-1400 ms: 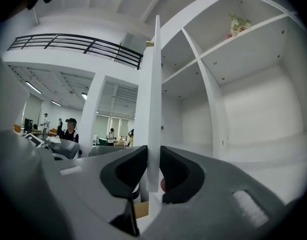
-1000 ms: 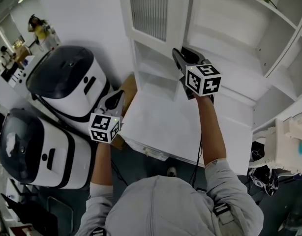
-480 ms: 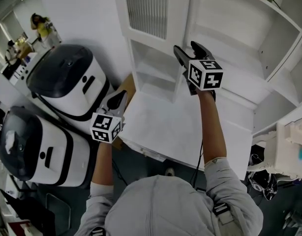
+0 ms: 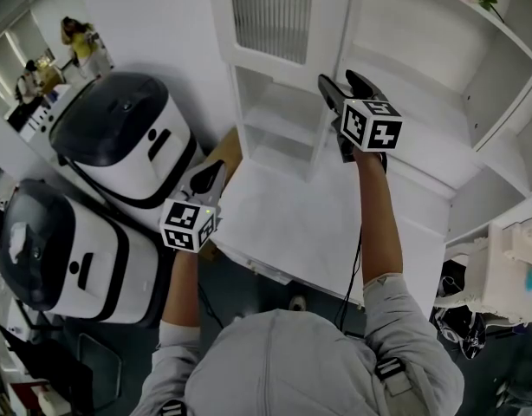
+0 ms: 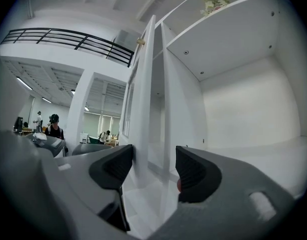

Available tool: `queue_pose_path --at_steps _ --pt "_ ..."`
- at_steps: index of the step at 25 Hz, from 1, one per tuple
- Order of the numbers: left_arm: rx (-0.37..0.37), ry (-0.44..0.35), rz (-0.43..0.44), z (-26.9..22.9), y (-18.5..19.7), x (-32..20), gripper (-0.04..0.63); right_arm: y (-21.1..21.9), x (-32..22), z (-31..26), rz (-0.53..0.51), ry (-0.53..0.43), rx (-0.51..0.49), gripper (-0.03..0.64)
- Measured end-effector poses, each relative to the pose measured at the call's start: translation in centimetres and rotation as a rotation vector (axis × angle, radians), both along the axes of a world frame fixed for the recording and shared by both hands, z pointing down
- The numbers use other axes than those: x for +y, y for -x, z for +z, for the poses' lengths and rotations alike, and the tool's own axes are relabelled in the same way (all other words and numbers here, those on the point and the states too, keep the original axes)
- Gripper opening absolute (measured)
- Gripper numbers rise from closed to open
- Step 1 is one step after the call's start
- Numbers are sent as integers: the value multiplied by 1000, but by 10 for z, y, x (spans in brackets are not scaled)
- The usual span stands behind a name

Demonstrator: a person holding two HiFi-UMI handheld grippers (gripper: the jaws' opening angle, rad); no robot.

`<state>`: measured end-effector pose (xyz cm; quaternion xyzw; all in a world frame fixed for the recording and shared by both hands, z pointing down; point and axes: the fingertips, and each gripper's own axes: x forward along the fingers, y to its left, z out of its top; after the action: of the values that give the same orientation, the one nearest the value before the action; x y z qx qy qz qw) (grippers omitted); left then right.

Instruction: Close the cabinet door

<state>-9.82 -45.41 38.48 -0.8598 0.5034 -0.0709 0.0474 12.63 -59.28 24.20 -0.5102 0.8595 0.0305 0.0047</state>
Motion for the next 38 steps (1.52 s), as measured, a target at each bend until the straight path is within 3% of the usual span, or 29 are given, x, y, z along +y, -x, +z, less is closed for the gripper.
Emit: queue_pose_path --at_steps 27,38 --pt "-5 24 -55 10 27 25 17 -6 -29 -2 69 -2 1 136" --pt "11 -16 32 -8 14 35 17 -6 21 4 89 -2 6 119"
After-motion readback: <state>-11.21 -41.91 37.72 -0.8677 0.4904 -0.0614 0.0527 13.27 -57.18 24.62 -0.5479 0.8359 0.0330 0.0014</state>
